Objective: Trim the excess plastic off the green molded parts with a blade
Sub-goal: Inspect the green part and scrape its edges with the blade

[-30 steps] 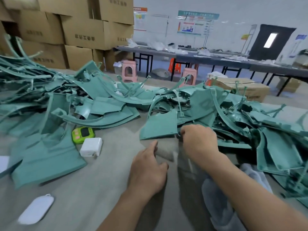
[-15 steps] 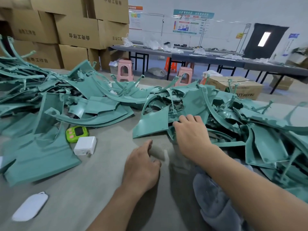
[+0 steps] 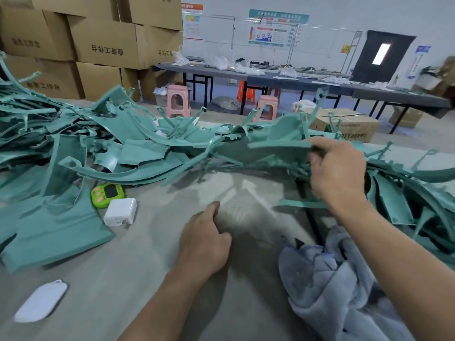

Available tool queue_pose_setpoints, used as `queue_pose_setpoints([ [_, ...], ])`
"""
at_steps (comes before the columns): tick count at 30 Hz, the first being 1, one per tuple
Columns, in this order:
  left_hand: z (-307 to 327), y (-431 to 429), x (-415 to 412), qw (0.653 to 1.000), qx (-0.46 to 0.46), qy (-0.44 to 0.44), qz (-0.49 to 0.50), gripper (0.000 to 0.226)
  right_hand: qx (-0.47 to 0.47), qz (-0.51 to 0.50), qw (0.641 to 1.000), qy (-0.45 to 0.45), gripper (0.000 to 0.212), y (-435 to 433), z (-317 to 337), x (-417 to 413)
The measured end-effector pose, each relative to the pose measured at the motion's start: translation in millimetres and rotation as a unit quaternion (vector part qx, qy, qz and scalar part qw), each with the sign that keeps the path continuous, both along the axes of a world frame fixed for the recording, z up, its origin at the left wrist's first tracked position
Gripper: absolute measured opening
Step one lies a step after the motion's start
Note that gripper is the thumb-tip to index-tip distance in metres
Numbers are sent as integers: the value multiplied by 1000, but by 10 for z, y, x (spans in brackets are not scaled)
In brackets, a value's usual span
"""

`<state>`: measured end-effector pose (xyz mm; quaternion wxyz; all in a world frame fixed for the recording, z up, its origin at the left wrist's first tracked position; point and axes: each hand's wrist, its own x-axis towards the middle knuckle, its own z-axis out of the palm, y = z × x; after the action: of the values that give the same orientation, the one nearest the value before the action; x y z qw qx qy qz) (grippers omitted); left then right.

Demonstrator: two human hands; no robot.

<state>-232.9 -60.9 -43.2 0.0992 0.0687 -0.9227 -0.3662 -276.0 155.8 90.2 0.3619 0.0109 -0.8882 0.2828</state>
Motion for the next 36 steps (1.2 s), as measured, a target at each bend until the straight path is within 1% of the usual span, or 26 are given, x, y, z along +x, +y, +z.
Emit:
queue_pose_setpoints([
  [1, 5, 4, 4, 1000, 5, 4, 1, 76, -4, -2, 1000, 10, 29, -4, 4, 20],
  [2, 7, 5, 8, 1000, 11, 11, 2, 74, 26, 3, 1000, -6, 31, -16, 11, 15],
  [4, -5, 3, 20, 1000, 20, 18, 1, 72, 149, 31, 984, -93, 37, -63, 48, -4],
  [5, -13, -3, 21, 1000, 23, 17, 0, 72, 187, 36, 975, -115, 38, -75, 102, 3],
  [6, -19, -6, 17, 1000, 25, 16, 0, 73, 197, 35, 973, -112, 37, -53, 161, 3],
  [8, -30, -2, 2, 1000, 23, 19, 2, 73, 137, 42, 987, -67, 32, 37, 233, 17],
  [9, -32, 4, -6, 1000, 21, 22, 2, 73, 129, 58, 988, -59, 31, 61, 214, 57],
  [10, -33, 11, -12, 999, 20, 25, 3, 72, 156, 92, 981, -76, 32, 65, 159, 102],
  [12, -33, 19, -17, 999, 19, 30, 7, 71, 256, 156, 945, -133, 38, 22, -39, 175],
  [13, -33, 17, -13, 999, 16, 30, 10, 69, 274, 158, 942, -112, 38, 29, -72, 173],
  [14, -32, 17, -9, 999, 9, 31, 9, 67, 242, 136, 957, -77, 36, 73, -51, 132],
  [16, -23, 16, -1, 1000, -1, 30, 6, 66, 82, 87, 993, -11, 28, 165, 80, 64],
  [17, -15, 15, 6, 1000, 3, 28, 7, 67, 46, 89, 995, 7, 26, 129, 145, 73],
  [18, -4, 10, 16, 1000, 10, 25, 6, 69, 75, 116, 990, 1, 27, 54, 181, 112],
  [19, 7, 4, 28, 1000, 18, 23, 1, 70, 145, 158, 977, -7, 28, -61, 181, 181],
  [20, 23, 0, 40, 999, 26, 25, -7, 70, 217, 203, 955, 22, 28, -184, 141, 252],
  [21, 42, 1, 48, 999, 35, 29, -15, 67, 250, 244, 934, 72, 26, -286, 121, 361],
  [22, 65, 4, 56, 998, 49, 35, -21, 63, 236, 267, 927, 113, 25, -345, 124, 429],
  [23, 96, 6, 69, 996, 72, 41, -28, 61, 179, 269, 938, 128, 25, -377, 174, 476],
  [25, 163, 20, 103, 985, 149, 58, -58, 58, -2, 247, 960, 129, 28, -366, 326, 512],
  [26, 198, 27, 130, 973, 204, 71, -80, 56, -82, 239, 958, 134, 29, -360, 391, 533],
  [28, 257, 43, 199, 926, 337, 117, -121, 56, -259, 256, 923, 127, 29, -329, 447, 563],
  [30, 298, 71, 273, 887, 404, 179, -135, 54, -425, 267, 863, 62, 27, -327, 382, 619],
  [33, 306, 120, 388, 879, 416, 191, -135, 43, -550, 206, 809, -18, 18, -278, 107, 727],
  [34, 309, 118, 408, 891, 399, 179, -125, 36, -579, 189, 793, -26, 16, -244, 19, 764],
  [36, 326, 56, 427, 927, 317, 155, -125, 23, -606, 167, 777, -31, 15, -153, -153, 817],
])
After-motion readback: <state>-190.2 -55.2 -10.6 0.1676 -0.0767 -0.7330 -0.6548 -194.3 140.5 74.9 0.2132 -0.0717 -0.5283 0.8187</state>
